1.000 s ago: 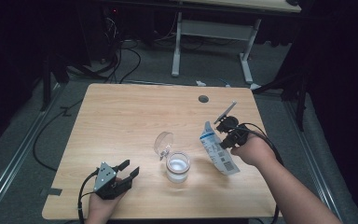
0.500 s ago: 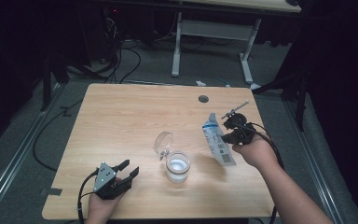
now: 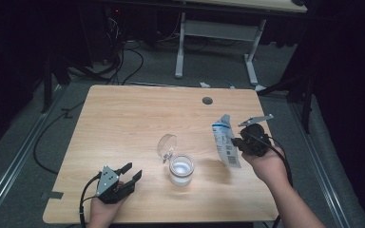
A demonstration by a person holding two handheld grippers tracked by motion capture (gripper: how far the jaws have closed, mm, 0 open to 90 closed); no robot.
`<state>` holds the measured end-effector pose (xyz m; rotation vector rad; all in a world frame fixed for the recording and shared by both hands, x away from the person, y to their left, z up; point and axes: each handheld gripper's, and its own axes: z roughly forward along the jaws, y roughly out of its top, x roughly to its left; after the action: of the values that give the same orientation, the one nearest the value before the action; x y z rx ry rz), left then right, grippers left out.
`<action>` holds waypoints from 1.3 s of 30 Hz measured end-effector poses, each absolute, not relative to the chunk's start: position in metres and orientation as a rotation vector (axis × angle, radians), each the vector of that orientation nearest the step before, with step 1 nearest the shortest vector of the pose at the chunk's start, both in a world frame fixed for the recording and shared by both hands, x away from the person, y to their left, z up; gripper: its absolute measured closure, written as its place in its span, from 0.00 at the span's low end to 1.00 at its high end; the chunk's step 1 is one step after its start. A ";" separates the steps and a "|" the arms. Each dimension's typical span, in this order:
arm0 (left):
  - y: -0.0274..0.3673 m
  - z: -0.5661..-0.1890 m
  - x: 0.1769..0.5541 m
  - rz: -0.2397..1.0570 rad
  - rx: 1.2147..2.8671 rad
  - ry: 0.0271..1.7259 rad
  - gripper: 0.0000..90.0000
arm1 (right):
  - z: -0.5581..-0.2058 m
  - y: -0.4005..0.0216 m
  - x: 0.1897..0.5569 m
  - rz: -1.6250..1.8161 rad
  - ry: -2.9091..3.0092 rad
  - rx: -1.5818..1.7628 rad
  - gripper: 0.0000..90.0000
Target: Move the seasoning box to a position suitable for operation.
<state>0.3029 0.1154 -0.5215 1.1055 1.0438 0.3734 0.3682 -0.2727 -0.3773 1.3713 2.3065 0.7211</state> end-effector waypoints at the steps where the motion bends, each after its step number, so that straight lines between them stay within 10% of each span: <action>1: 0.116 -0.522 0.303 0.376 1.110 1.044 0.56 | -0.379 -0.274 0.367 0.723 2.296 1.368 1.00; 39: 0.125 -0.524 0.303 0.424 1.180 0.998 0.52 | -0.435 -0.295 0.326 1.201 1.977 1.267 1.00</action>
<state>0.3032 0.1248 -0.5237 1.1800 0.9982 0.4241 0.3258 -0.2947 -0.4351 1.2666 1.9770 1.2006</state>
